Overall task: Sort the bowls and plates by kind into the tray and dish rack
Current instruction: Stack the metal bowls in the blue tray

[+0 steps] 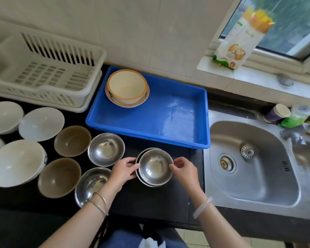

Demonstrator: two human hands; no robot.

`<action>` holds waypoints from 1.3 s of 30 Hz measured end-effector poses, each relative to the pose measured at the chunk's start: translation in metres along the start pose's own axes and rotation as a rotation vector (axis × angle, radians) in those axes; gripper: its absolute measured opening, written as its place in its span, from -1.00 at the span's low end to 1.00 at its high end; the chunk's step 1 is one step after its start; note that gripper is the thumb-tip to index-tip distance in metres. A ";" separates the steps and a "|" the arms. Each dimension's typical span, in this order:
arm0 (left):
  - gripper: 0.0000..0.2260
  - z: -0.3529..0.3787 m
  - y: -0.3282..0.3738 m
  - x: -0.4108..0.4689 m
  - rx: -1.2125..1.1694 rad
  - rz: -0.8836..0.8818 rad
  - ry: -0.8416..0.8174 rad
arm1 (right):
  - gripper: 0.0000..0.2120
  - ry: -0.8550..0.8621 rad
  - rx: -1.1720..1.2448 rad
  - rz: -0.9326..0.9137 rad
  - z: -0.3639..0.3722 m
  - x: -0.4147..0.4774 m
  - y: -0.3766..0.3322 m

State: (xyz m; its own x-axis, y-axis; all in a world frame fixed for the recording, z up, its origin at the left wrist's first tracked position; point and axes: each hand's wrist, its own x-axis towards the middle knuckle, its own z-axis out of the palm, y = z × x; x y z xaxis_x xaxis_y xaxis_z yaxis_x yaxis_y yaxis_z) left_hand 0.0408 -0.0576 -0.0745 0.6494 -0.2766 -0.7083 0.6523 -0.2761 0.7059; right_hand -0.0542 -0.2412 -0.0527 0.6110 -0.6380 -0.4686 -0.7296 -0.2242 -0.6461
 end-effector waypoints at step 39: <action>-0.79 0.072 0.159 0.105 -0.166 0.050 0.067 | -0.68 -0.217 0.470 0.116 -0.048 0.178 -0.105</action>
State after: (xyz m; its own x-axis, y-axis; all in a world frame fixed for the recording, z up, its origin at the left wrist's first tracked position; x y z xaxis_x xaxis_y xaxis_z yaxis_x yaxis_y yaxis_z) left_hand 0.1842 -0.1967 -0.0368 0.7033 -0.2230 -0.6750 0.6708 -0.1064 0.7340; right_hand 0.1166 -0.3668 -0.0390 0.6204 -0.4608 -0.6346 -0.6100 0.2250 -0.7598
